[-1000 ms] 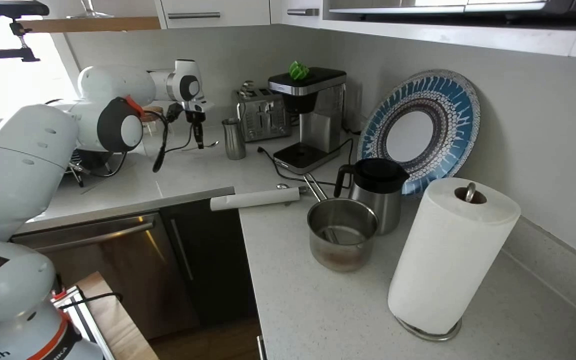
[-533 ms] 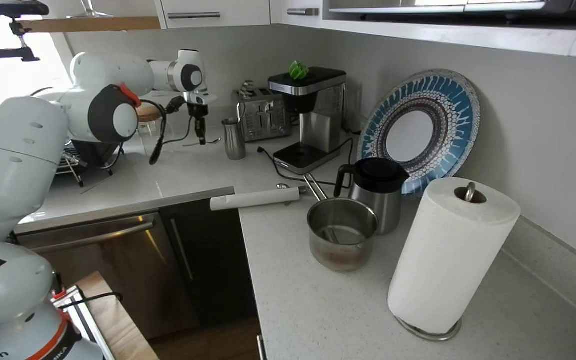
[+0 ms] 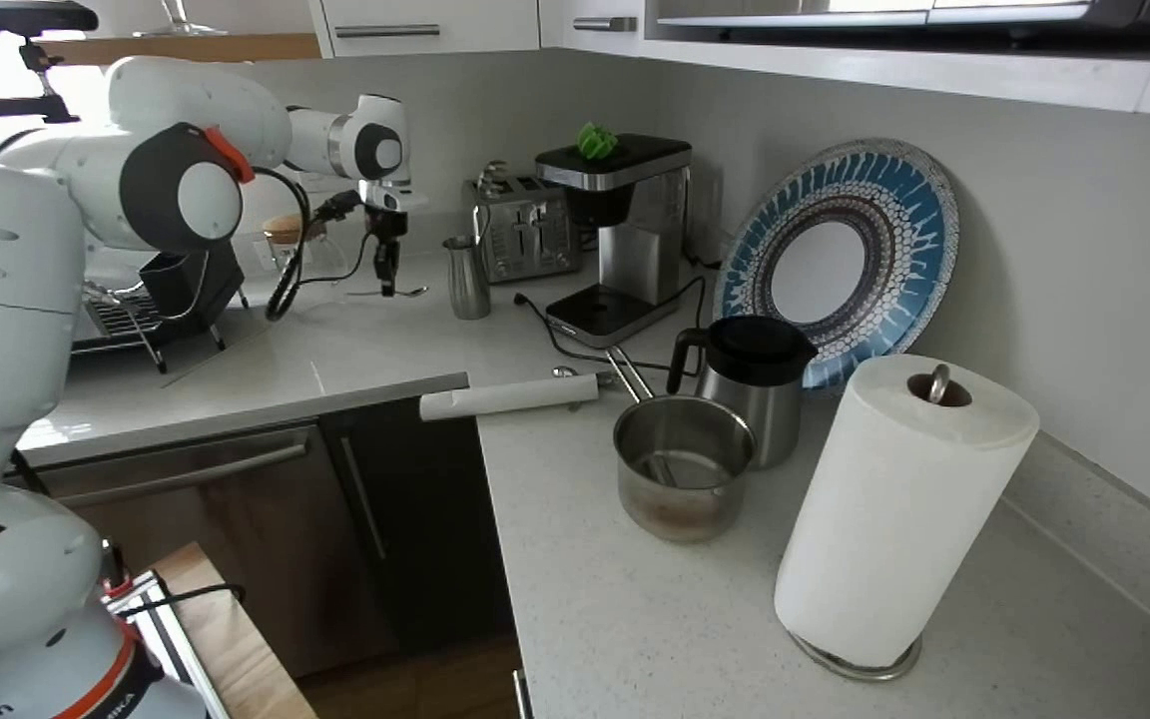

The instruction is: Pick up the spoon at the far left near the clear jar and place it in the the metallic bowl on the right

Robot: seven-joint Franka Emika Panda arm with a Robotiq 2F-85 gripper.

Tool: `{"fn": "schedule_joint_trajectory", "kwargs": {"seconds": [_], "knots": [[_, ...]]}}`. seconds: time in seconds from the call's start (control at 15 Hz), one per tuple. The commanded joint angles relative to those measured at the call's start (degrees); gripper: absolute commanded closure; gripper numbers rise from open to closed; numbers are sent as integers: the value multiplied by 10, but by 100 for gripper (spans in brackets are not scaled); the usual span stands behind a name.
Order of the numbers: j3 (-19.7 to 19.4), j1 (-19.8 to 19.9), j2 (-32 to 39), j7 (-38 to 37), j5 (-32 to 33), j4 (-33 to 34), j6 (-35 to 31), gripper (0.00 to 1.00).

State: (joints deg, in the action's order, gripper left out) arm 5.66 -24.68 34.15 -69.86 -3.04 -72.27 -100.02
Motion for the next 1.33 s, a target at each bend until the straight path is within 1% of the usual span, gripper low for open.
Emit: {"fn": "schedule_joint_trajectory", "kwargs": {"seconds": [0.0,0.13,0.27,0.33,0.4,0.47,0.6,0.67,0.8,0.93,1.13,1.27], "knots": [[-4,13,-91,-24,-19,-138,-52,98],[-10,18,-131,-42,-18,-190,-86,98],[-5,35,-174,-72,-12,-239,-128,98],[-1,43,-196,-70,-18,-264,-150,98],[11,54,-217,-38,-31,-290,-172,98],[8,46,-150,-55,-4,-201,-125,92],[14,57,-187,-49,-11,-242,-146,92],[16,59,-198,-49,-12,-255,-149,98],[3,64,-220,-78,21,-275,-170,98],[-13,79,-256,-99,56,-306,-176,98],[-35,109,-307,-150,116,-336,-152,98],[-41,132,-346,-177,144,-358,-114,98]]}}
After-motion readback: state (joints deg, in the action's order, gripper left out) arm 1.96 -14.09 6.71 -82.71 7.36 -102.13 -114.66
